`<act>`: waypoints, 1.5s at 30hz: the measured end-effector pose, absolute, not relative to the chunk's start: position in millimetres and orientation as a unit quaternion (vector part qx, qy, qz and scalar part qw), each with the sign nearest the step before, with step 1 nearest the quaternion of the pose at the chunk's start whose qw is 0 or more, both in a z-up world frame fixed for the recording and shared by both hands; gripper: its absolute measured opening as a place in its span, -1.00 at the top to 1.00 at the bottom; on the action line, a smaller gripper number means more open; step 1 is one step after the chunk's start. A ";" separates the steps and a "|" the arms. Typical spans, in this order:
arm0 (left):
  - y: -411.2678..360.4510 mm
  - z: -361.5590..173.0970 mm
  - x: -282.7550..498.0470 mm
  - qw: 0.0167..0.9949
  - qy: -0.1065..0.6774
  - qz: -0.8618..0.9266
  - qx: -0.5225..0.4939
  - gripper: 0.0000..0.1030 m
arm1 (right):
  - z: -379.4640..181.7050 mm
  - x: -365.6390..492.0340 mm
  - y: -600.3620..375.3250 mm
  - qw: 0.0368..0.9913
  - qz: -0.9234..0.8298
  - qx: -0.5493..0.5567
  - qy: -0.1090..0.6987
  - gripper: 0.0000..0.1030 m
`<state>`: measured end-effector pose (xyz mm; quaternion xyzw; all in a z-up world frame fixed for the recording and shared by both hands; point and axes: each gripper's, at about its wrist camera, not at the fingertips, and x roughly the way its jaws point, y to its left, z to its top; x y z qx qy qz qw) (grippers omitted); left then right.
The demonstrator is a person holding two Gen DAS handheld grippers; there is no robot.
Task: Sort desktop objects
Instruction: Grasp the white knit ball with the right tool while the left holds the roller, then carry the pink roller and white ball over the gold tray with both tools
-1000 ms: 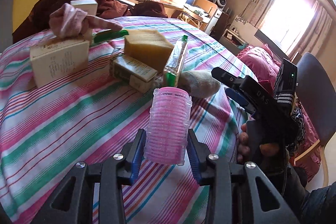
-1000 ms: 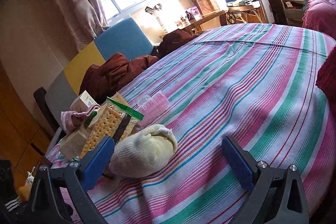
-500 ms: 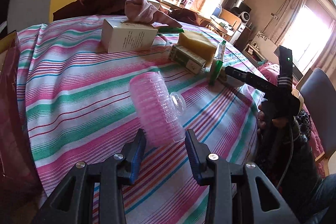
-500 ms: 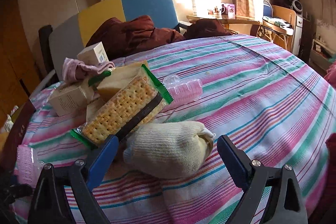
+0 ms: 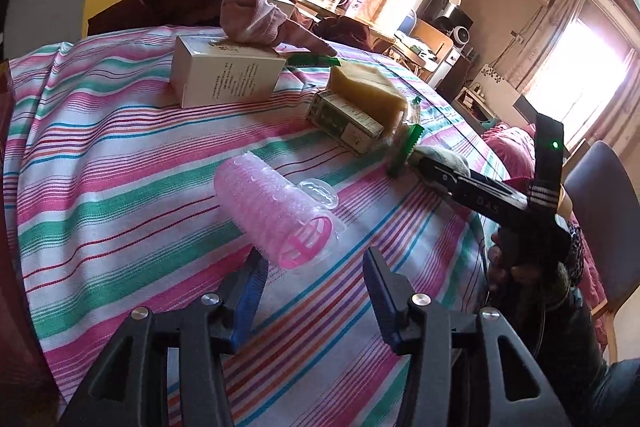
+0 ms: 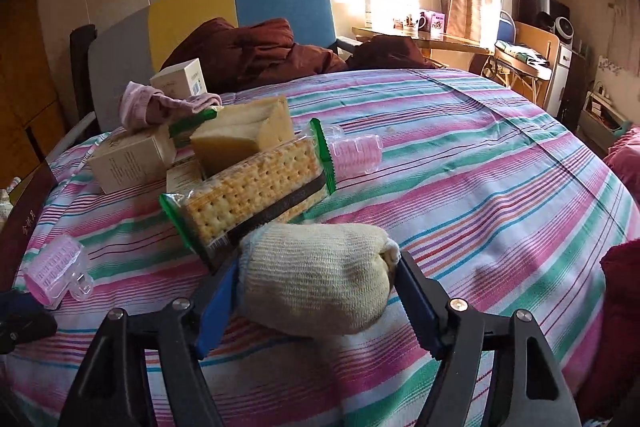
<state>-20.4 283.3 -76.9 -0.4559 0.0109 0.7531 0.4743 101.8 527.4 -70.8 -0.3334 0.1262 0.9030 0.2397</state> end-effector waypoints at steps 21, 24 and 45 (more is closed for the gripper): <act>281.4 -91.3 -67.0 0.421 -0.170 0.695 -0.558 0.03 | -68.8 107.5 473.9 0.188 0.921 -0.325 0.099 -0.47; 284.4 -89.0 -66.6 0.416 -0.149 0.714 -0.543 0.17 | -69.8 106.4 469.6 0.182 0.923 -0.325 0.098 -0.47; 231.9 -24.0 -18.7 0.451 -0.046 0.796 -0.401 0.30 | -44.4 88.2 423.9 0.113 0.941 -0.307 0.091 -0.46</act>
